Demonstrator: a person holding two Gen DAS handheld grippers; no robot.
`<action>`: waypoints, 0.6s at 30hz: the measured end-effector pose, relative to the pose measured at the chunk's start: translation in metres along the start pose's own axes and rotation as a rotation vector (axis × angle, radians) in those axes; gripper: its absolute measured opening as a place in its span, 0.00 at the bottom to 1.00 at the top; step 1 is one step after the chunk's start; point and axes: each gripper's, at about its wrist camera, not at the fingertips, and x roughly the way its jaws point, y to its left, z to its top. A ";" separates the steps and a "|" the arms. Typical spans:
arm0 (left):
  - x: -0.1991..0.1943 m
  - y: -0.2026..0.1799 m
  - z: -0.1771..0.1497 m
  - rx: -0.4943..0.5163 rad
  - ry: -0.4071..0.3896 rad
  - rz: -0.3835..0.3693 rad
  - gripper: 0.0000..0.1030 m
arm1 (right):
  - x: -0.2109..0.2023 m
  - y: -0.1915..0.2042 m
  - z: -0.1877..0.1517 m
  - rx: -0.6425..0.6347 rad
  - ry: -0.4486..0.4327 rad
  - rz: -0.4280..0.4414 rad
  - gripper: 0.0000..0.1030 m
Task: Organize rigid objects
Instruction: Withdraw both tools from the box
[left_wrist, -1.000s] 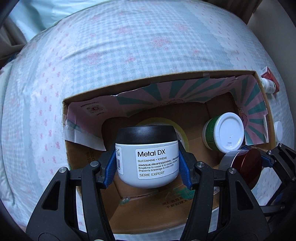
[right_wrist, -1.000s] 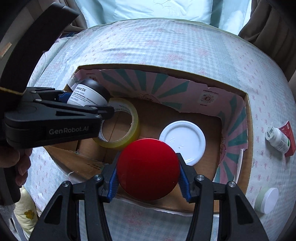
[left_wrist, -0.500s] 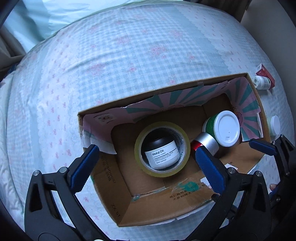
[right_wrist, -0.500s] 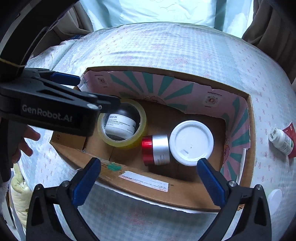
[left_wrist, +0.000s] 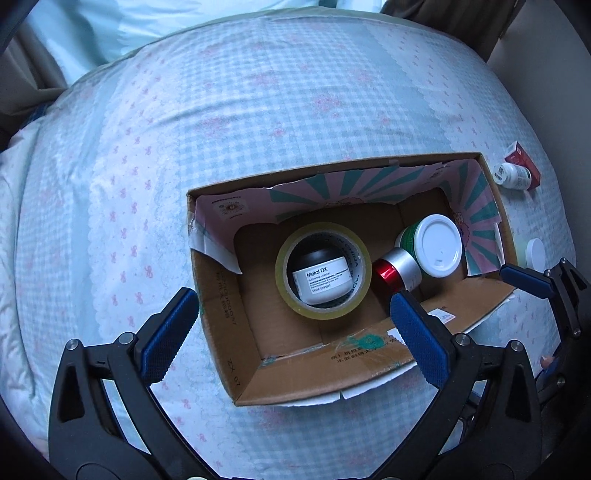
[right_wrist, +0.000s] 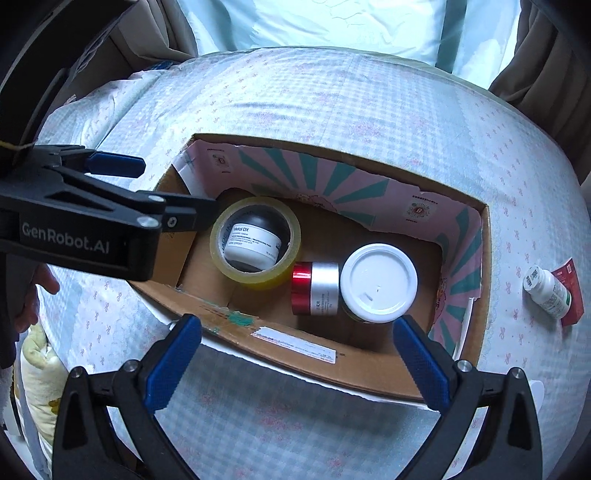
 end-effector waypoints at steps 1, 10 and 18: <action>-0.004 0.001 -0.002 -0.008 -0.003 -0.003 1.00 | -0.005 0.001 0.001 -0.007 -0.001 -0.009 1.00; -0.060 -0.011 -0.015 -0.080 -0.040 -0.016 1.00 | -0.066 -0.031 0.001 0.115 -0.023 -0.044 1.00; -0.115 -0.075 -0.024 -0.081 -0.119 -0.053 1.00 | -0.137 -0.103 -0.013 0.239 -0.073 -0.129 1.00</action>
